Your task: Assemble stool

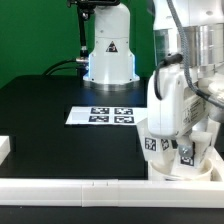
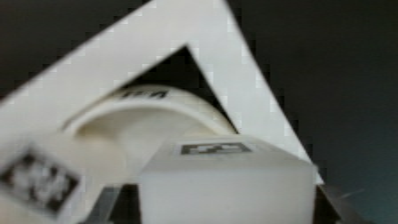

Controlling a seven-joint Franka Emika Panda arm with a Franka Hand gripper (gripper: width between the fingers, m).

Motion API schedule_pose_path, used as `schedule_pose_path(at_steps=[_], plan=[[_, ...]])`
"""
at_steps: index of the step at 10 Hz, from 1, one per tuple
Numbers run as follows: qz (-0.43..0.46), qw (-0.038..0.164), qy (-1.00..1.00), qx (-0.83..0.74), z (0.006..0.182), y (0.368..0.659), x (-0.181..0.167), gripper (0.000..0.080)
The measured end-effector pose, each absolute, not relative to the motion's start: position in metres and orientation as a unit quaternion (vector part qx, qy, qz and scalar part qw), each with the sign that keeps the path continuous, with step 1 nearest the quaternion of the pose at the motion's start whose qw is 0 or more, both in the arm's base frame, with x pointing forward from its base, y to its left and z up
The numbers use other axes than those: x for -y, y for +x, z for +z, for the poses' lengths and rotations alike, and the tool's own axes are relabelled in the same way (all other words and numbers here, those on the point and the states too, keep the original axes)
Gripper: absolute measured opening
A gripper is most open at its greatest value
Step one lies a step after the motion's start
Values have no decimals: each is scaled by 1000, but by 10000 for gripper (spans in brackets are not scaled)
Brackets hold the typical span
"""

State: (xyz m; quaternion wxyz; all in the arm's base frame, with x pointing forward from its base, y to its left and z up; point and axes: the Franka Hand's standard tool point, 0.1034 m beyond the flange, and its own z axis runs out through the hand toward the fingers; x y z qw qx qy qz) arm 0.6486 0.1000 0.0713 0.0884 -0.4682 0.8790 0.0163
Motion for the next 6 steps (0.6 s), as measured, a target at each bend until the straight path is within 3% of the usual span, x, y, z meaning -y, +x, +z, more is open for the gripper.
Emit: schedule_pose_path(at_steps=[3,4,5,6], plan=[[8,88,-520,-850,70,648,-101,334],[9,84,-583,-808,74,647,-100,540],[4,89,-659,-747,83,650,-98,540],[1,94,-723,-685,94,652,-98,624]])
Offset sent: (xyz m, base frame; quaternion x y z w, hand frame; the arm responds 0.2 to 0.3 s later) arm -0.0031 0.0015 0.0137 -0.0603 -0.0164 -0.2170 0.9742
